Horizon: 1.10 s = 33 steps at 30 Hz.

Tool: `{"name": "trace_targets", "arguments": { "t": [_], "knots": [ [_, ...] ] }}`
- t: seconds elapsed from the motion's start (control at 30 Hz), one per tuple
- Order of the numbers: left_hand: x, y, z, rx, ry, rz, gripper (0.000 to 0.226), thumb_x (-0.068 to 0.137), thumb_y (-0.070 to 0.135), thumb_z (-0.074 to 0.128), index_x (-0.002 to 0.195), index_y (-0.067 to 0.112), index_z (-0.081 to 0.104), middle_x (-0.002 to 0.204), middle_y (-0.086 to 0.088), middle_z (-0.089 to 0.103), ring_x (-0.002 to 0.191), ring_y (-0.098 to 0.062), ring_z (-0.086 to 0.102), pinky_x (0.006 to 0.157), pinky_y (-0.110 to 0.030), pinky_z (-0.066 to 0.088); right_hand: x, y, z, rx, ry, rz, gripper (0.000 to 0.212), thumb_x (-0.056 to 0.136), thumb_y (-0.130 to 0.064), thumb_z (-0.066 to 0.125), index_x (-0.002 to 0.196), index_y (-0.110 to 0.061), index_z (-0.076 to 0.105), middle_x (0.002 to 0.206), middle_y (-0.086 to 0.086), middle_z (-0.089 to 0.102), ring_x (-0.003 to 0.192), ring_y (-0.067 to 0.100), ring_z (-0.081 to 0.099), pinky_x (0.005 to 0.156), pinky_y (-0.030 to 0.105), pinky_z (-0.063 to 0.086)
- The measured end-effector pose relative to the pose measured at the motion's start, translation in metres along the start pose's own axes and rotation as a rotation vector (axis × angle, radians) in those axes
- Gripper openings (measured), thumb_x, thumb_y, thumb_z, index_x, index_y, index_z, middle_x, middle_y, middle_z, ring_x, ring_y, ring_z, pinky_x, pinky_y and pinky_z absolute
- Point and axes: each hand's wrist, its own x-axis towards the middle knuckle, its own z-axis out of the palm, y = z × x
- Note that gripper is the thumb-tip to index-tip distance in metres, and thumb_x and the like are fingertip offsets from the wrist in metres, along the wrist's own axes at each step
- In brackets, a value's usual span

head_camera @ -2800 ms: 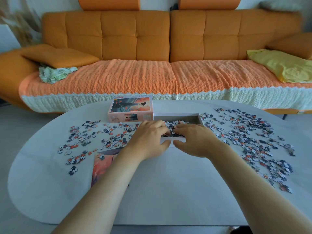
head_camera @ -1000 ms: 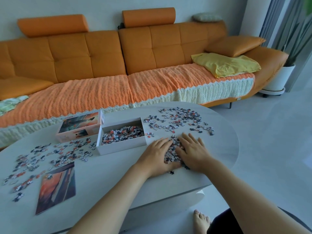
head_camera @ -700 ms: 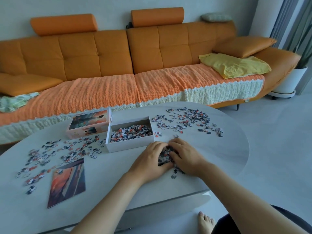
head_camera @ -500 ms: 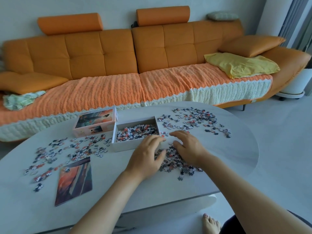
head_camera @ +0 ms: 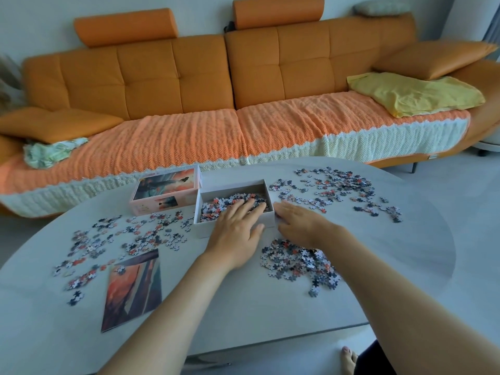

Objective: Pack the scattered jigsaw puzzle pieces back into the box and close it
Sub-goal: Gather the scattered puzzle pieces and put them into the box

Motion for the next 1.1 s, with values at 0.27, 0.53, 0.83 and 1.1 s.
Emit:
{"name": "trace_targets", "arguments": {
  "t": [0.27, 0.53, 0.83, 1.1],
  "knots": [
    [0.009, 0.006, -0.003, -0.063, 0.013, -0.021, 0.051, 0.103, 0.046, 0.028, 0.152, 0.034, 0.022, 0.16, 0.01, 0.019, 0.147, -0.012, 0.01, 0.118, -0.035, 0.002, -0.036, 0.021, -0.01, 0.197, 0.088, -0.019, 0.04, 0.089, -0.014, 0.042, 0.113, -0.026, 0.071, 0.131, -0.011, 0.06, 0.126, 0.004, 0.05, 0.113, 0.025, 0.032],
    [-0.011, 0.05, 0.003, -0.28, 0.199, 0.242, 0.051, 0.093, 0.042, 0.047, 0.137, 0.015, 0.048, 0.137, 0.002, 0.05, 0.129, -0.013, 0.04, 0.109, -0.037, 0.033, -0.062, 0.04, -0.001, -0.033, 0.105, -0.032, 0.042, 0.103, -0.032, 0.032, 0.142, -0.022, 0.044, 0.157, -0.006, 0.027, 0.146, 0.011, 0.014, 0.116, 0.027, 0.007],
    [-0.028, 0.062, 0.009, -0.137, -0.279, 0.224, 0.126, 0.067, 0.084, 0.052, 0.155, 0.014, -0.005, 0.163, 0.0, -0.008, 0.149, -0.014, -0.008, 0.119, -0.029, -0.005, -0.088, 0.025, 0.028, 0.007, 0.27, 0.103, 0.05, 0.1, -0.041, 0.032, 0.149, -0.028, 0.031, 0.157, -0.006, 0.025, 0.147, 0.014, 0.015, 0.12, 0.033, 0.011],
    [-0.039, 0.049, 0.006, -0.268, -0.229, 0.171, 0.111, 0.078, 0.074, 0.055, 0.155, 0.018, -0.002, 0.163, 0.005, -0.002, 0.148, -0.007, 0.0, 0.121, -0.028, 0.005, -0.077, -0.001, 0.043, -0.012, 0.204, 0.139, 0.053, 0.101, -0.044, 0.022, 0.152, -0.031, 0.02, 0.161, -0.005, 0.013, 0.149, 0.019, -0.001, 0.121, 0.039, 0.0]
  ]
}}
